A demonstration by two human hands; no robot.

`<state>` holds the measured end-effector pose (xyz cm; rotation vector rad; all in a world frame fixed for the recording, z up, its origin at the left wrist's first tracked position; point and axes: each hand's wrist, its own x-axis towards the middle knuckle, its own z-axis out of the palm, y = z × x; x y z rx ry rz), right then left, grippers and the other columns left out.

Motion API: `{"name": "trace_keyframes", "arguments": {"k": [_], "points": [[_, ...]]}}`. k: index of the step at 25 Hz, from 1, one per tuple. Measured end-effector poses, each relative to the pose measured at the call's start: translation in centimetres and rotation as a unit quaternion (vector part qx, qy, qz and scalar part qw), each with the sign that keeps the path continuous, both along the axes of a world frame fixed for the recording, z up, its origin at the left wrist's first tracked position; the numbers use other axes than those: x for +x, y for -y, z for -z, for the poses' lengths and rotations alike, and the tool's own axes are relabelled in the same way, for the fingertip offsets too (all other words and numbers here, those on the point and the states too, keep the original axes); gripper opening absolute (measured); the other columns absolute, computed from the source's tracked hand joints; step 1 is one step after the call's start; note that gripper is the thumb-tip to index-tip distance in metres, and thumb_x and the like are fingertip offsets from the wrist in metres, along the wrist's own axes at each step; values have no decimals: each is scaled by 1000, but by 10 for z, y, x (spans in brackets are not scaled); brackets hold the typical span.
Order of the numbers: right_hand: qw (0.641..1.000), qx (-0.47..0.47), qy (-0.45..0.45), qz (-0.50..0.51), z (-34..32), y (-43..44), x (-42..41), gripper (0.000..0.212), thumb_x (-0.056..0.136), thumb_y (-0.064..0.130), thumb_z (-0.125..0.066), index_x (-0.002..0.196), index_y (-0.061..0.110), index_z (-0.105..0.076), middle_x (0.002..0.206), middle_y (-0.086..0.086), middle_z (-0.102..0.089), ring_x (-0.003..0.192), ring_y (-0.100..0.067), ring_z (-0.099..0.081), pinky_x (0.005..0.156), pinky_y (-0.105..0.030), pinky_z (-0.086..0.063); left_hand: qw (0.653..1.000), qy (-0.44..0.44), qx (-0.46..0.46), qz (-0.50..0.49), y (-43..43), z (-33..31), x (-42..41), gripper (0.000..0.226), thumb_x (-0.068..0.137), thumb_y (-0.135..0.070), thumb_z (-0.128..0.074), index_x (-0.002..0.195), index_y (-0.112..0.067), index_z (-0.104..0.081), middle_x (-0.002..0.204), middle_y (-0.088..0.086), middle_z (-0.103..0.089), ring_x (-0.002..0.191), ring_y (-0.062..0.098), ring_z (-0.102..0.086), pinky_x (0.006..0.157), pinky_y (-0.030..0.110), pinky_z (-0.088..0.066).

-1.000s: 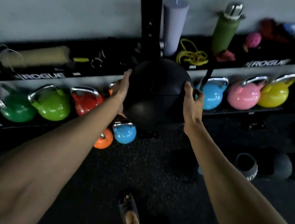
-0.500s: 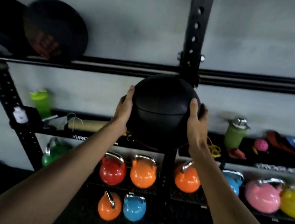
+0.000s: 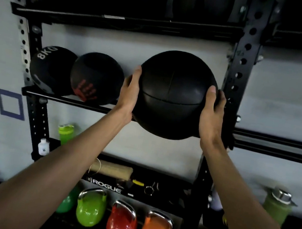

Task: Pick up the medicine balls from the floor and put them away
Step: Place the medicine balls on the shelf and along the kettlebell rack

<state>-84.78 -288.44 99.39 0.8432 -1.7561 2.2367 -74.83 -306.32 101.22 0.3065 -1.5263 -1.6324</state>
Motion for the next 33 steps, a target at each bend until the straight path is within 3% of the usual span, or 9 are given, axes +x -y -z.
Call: {"name": "trace_keyframes", "arguments": {"k": [2,5,9,14,16,19,21,28,33], "points": [[1000,-4,-16,-25,-12,30,-9,59,103,54,-36,153,25,-29,123,16,-50,111,-2,-51,97,-12,-40,1000,-8,-19,-7,30,-13,-6,76,75,-82,-51,135,-36,-56,128,-3,-65,117,19,-62,103,45,-49],[999,-5,-27,-28,-17,79,-27,60,103,55,-36,154,25,-28,131,7,-50,116,-8,-51,85,-3,-42,999,-9,-37,-17,79,-23,-19,80,74,-84,-52,137,-35,-55,128,-5,-65,118,17,-61,106,45,-48],[999,1,-14,-41,-11,135,-45,65,101,59,-36,157,28,-23,151,3,-40,131,-11,-42,103,-22,-35,1000,-20,-12,-11,137,-15,-35,67,86,-73,-50,142,-36,-48,129,-8,-60,119,16,-57,107,46,-46],[999,20,4,-42,16,192,-59,65,105,49,-36,160,21,-15,159,5,-31,137,-3,-30,101,-10,-25,1000,-15,8,10,204,24,-59,80,75,-76,-59,144,-39,-47,139,-9,-59,128,15,-55,113,47,-40],[999,31,-2,-9,15,213,-67,67,104,52,-34,160,20,-17,161,1,-30,143,-9,-30,103,-12,-25,999,-14,26,22,220,31,-68,84,73,-73,-62,147,-37,-43,141,-7,-58,130,17,-54,114,47,-40],[997,63,8,31,-2,242,-91,71,100,63,-30,155,17,-30,154,-11,-40,141,-28,-40,110,-32,-32,999,-26,32,27,228,32,-74,84,79,-65,-63,153,-36,-34,148,-5,-51,135,17,-48,117,46,-36],[996,77,6,49,-4,252,-104,71,101,63,-27,153,16,-33,151,-14,-42,138,-32,-43,111,-40,-35,999,-37,5,0,219,42,-79,79,89,-56,-62,156,-34,-26,156,-5,-41,142,15,-40,121,43,-31],[985,144,-71,59,55,249,-110,67,104,45,-41,160,19,-14,163,-8,-23,148,-25,-26,107,-26,-22,970,94,-217,-63,212,85,-102,88,91,-41,-69,157,-43,-11,168,6,-4,155,22,-1,125,45,-13],[979,175,-90,54,58,234,-105,64,103,41,-46,158,21,-21,157,-4,-34,143,-24,-32,106,-25,-28,966,80,-210,-126,206,93,-99,81,89,-41,-68,156,-35,-23,159,10,-27,149,26,-26,121,48,-28]]}}
